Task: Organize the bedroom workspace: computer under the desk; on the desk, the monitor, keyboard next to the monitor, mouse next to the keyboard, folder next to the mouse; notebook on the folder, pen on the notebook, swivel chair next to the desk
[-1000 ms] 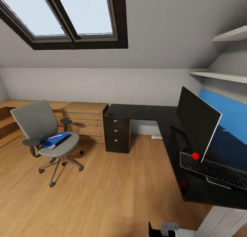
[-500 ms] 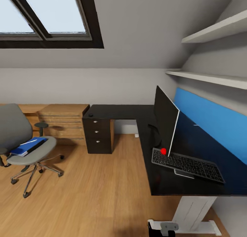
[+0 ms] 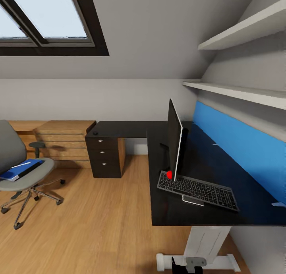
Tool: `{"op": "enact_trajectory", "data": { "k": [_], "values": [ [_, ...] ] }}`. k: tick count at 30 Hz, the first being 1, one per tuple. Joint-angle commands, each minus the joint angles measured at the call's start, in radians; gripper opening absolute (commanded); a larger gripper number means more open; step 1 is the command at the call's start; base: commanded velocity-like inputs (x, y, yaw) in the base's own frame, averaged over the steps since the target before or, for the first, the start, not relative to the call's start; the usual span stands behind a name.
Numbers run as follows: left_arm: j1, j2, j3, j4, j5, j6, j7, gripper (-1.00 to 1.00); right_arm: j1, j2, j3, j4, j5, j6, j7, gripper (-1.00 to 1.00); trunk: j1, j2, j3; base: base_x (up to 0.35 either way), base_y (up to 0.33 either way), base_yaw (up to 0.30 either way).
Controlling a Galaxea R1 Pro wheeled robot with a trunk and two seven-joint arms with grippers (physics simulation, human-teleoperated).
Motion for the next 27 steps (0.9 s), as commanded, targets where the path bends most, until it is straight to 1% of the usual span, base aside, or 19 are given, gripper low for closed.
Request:
{"op": "enact_trajectory", "data": {
  "k": [1,22,27],
  "values": [
    [-0.001,0.000,-0.007,0.000,0.005,-0.004,0.007,1.00,-0.001,0.000,-0.005,0.001,0.008,-0.002,-0.004,1.00,0.000,-0.001,-0.001,0.000,-0.331,-0.001],
    [-0.001,-0.001,-0.005,0.000,0.005,-0.005,0.007,1.00,-0.001,0.000,-0.005,0.001,0.010,-0.002,-0.004,1.00,0.000,-0.001,-0.001,0.000,-0.330,0.000],
    [-0.001,0.000,-0.007,0.000,0.006,-0.005,0.007,1.00,-0.001,-0.002,-0.005,0.000,0.011,-0.002,-0.004,1.00,0.000,-0.001,-0.001,0.000,-0.034,0.000]
  ]
}}
